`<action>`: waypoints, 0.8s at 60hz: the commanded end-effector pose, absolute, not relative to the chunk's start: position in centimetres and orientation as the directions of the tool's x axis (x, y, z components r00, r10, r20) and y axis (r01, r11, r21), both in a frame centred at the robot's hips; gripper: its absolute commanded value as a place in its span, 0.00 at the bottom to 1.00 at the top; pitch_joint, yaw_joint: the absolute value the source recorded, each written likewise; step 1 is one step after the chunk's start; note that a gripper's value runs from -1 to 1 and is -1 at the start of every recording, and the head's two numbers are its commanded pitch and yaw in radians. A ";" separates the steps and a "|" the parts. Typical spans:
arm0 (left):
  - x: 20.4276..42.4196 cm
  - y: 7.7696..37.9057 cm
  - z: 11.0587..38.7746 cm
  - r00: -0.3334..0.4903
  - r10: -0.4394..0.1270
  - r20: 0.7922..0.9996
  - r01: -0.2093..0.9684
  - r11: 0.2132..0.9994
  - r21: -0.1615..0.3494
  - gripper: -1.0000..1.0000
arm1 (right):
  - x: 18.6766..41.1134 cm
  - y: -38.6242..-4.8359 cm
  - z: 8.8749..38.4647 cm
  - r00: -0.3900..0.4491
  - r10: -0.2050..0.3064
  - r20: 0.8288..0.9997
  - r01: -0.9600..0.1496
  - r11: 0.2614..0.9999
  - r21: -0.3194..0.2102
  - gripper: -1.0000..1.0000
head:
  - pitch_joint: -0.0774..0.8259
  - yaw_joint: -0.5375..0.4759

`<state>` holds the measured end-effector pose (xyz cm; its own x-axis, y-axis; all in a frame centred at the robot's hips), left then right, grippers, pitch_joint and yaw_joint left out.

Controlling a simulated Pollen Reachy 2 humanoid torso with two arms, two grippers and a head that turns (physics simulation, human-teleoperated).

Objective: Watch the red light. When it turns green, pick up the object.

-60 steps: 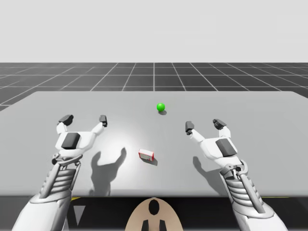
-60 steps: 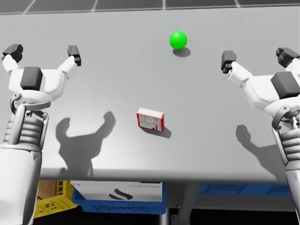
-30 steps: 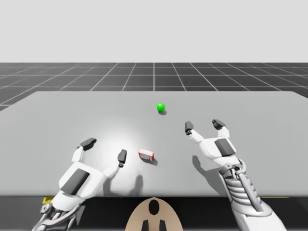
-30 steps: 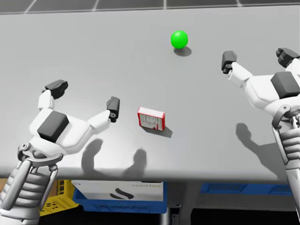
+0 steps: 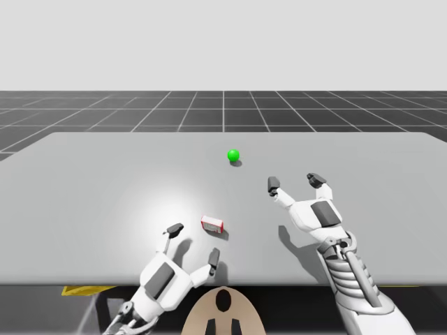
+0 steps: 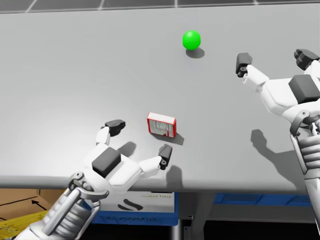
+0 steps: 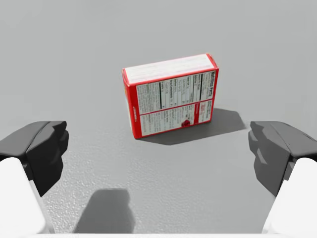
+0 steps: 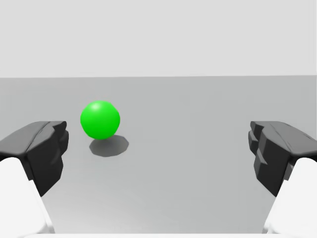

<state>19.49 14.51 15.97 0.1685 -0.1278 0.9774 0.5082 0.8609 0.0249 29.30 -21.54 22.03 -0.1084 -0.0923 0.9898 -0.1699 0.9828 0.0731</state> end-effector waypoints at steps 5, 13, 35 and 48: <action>20.5 9.5 15.8 0.243 -0.006 0.970 0.494 0.861 -0.118 0.00 | 29.1 -21.2 22.0 -0.109 -0.112 0.988 -0.175 0.980 0.092 0.00 | 0.91 0.60; 21.5 7.7 15.9 0.278 0.015 0.960 0.463 0.874 -0.148 0.00 | 29.1 -21.2 22.0 -0.109 -0.112 0.988 -0.176 0.980 0.091 0.00 | 0.90 0.60; 24.9 4.4 16.1 0.346 0.101 0.933 0.359 0.904 -0.231 0.00 | 29.1 -21.3 22.0 -0.107 -0.118 0.987 -0.177 0.979 0.098 0.00 | 0.90 0.60; 25.8 2.7 16.0 0.373 0.128 0.919 0.343 0.901 -0.265 0.00 | 29.0 -21.4 22.2 -0.112 -0.124 0.986 -0.178 0.979 0.103 0.00 | 0.90 0.59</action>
<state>26.15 8.95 15.06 0.3195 -0.0768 0.9445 0.3580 0.9326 -0.0453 29.12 -21.70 22.27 -0.1138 -0.1021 0.9882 -0.1768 0.9809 0.0810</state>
